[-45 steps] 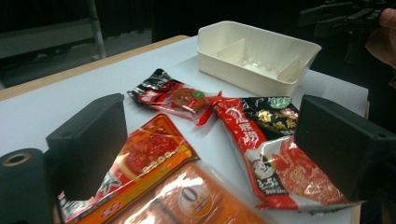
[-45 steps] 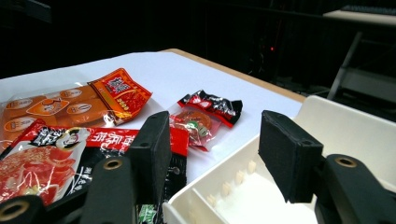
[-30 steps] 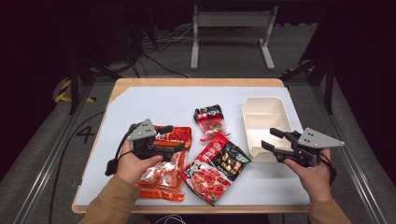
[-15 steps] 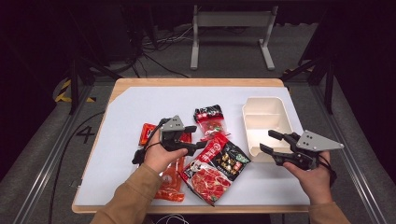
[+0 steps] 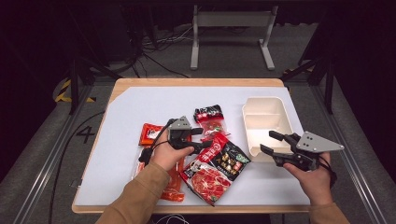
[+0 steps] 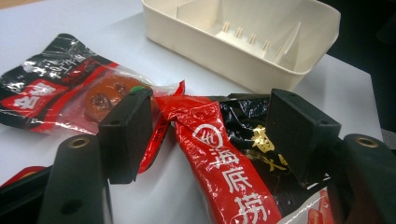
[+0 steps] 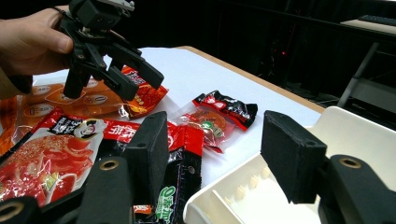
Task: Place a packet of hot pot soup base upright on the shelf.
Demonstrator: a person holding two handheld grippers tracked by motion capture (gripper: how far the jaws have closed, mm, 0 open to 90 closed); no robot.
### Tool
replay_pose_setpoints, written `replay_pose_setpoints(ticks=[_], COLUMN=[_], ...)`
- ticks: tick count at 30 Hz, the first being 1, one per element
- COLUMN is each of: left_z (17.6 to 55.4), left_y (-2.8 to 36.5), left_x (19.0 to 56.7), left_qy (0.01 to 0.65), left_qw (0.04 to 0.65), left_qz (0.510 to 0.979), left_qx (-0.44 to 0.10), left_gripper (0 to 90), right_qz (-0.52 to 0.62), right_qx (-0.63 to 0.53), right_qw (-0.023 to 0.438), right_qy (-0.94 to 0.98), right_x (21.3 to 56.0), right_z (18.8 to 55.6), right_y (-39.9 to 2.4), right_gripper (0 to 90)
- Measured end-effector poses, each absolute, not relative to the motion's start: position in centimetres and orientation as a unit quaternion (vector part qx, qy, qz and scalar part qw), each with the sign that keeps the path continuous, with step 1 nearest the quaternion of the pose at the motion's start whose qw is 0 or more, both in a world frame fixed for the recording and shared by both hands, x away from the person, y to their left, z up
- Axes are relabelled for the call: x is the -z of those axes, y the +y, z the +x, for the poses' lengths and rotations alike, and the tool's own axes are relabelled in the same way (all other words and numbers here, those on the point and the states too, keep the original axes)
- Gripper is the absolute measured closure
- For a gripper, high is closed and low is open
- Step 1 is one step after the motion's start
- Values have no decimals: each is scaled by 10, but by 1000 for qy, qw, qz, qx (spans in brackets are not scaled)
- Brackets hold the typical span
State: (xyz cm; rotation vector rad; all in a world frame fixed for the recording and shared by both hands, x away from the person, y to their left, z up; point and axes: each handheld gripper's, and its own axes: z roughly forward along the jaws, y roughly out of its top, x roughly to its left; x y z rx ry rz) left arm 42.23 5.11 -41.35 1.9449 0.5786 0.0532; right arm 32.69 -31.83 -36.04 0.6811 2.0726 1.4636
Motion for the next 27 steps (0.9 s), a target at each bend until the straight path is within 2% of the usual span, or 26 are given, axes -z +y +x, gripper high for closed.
replay_pose_setpoints(ticks=[9,15,27], left_z=[425,429,432], left_y=[41,36,27], left_x=[424,431,438], left_qy=[252,258,277], left_qw=[502,485,437], left_qz=[827,835,856], left_qx=[-5,1,28], left_gripper=[345,324,409], right_qz=[248,252,256], right_qx=[-540,-541,-540], right_qw=[252,250,254], right_qy=[764,762,760], right_x=[361,362,363], right_z=[329,328,321], right_y=[-317,-317,-319], right_gripper=[420,415,404])
